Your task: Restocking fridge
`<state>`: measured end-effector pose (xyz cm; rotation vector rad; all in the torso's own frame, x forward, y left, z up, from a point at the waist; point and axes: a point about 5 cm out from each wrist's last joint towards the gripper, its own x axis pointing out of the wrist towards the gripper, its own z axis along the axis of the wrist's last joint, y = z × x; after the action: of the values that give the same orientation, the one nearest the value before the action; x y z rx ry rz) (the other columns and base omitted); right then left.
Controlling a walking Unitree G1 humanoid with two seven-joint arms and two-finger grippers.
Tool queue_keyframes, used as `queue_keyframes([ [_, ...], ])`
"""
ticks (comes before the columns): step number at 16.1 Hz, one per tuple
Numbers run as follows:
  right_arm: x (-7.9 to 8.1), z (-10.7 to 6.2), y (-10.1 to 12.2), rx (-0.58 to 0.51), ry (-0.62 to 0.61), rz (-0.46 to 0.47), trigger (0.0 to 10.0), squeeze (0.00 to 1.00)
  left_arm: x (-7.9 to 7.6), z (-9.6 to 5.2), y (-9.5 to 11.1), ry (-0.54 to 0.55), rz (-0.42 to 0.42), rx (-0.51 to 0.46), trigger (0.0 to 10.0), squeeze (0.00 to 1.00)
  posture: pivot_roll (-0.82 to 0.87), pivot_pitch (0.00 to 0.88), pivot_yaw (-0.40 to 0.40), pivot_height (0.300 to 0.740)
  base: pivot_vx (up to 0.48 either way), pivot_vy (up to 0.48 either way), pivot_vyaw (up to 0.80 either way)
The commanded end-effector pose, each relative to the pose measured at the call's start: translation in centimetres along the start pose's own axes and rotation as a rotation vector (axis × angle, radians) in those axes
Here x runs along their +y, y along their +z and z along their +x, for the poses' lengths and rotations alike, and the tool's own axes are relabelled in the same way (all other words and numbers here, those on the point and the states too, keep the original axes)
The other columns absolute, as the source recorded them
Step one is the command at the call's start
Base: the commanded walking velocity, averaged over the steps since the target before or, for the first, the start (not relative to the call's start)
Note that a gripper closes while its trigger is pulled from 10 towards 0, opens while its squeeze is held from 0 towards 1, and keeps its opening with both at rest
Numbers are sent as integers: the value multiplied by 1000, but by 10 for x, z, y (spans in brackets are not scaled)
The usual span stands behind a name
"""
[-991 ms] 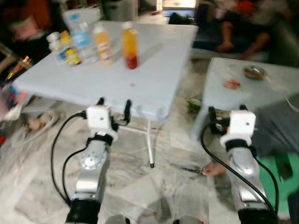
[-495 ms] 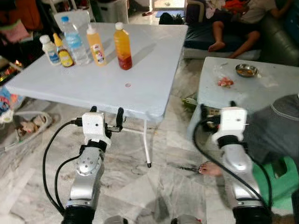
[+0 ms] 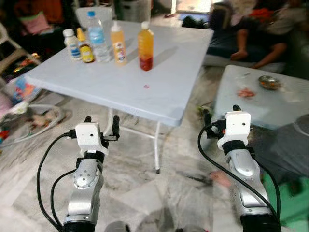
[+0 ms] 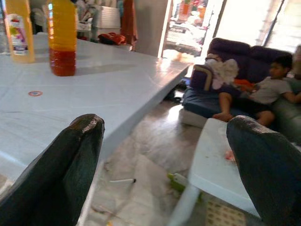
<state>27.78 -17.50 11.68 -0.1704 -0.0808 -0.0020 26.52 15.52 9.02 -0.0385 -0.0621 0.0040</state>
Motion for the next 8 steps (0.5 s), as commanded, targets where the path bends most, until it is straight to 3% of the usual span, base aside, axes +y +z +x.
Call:
queue_keyframes([
  [1,0,3,4,-10,10,1,10000,0,2,5,8,0,-3,-23,10000,0,-59,0,4,740,431,0,0],
  [3,0,4,3,-6,10,1,10000,0,2,6,8,-1,-5,-17,10000,0,-53,0,3,740,360,311,0],
  [8,2,4,4,-13,12,3,10000,0,-1,7,8,-11,-10,-9,10000,0,-53,0,7,740,0,462,0],
])
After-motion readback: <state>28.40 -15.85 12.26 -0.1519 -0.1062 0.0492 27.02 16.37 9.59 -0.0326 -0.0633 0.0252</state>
